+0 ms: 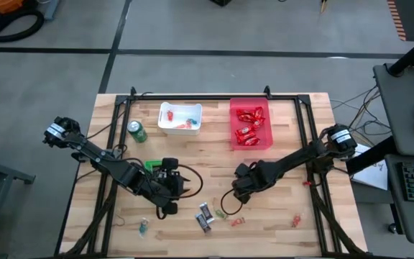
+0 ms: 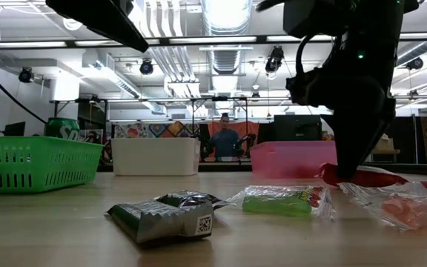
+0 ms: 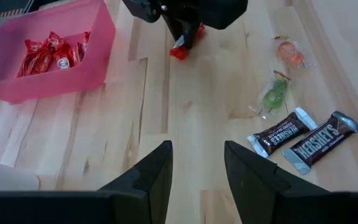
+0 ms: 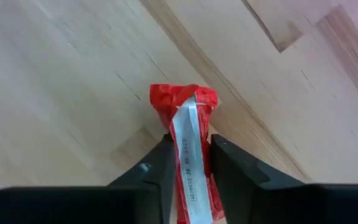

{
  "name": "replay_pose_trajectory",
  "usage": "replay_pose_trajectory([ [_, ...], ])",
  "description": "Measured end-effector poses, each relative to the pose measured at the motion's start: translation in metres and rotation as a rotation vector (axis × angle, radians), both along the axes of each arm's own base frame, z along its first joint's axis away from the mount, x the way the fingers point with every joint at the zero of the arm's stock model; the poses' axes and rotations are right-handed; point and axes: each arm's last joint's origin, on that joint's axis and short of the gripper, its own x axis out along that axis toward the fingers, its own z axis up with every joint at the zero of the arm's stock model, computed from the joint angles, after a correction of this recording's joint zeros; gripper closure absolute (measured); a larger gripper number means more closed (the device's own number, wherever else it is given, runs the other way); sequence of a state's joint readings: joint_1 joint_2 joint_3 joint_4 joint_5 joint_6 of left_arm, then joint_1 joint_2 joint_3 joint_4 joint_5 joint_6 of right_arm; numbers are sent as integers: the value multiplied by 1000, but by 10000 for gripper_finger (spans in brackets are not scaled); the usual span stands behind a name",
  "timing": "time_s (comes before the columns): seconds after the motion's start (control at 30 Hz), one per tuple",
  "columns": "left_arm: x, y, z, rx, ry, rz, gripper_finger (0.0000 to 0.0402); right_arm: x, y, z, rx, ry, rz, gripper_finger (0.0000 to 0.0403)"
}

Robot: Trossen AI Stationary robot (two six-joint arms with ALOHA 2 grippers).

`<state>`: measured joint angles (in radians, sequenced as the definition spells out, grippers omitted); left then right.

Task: Organize candy in baskets
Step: Put the red chocolate into the pink bin

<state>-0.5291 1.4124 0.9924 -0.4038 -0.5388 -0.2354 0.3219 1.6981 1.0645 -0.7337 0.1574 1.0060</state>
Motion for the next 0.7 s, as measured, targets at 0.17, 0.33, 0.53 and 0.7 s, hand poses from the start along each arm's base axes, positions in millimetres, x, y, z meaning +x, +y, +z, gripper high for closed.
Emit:
replay_pose_trajectory([
  [0.17,1,0,1,-31,-30,61,272,1,0,0,0,-6,14,353],
  [0.33,0,0,1,-39,-50,100,272,3,1,6,-2,-23,57,372],
  [0.53,0,-1,2,-38,-50,96,272,15,-6,44,-44,-153,126,373],
  [0.7,0,-1,2,-36,-51,94,272,25,-38,95,-234,-265,152,374],
])
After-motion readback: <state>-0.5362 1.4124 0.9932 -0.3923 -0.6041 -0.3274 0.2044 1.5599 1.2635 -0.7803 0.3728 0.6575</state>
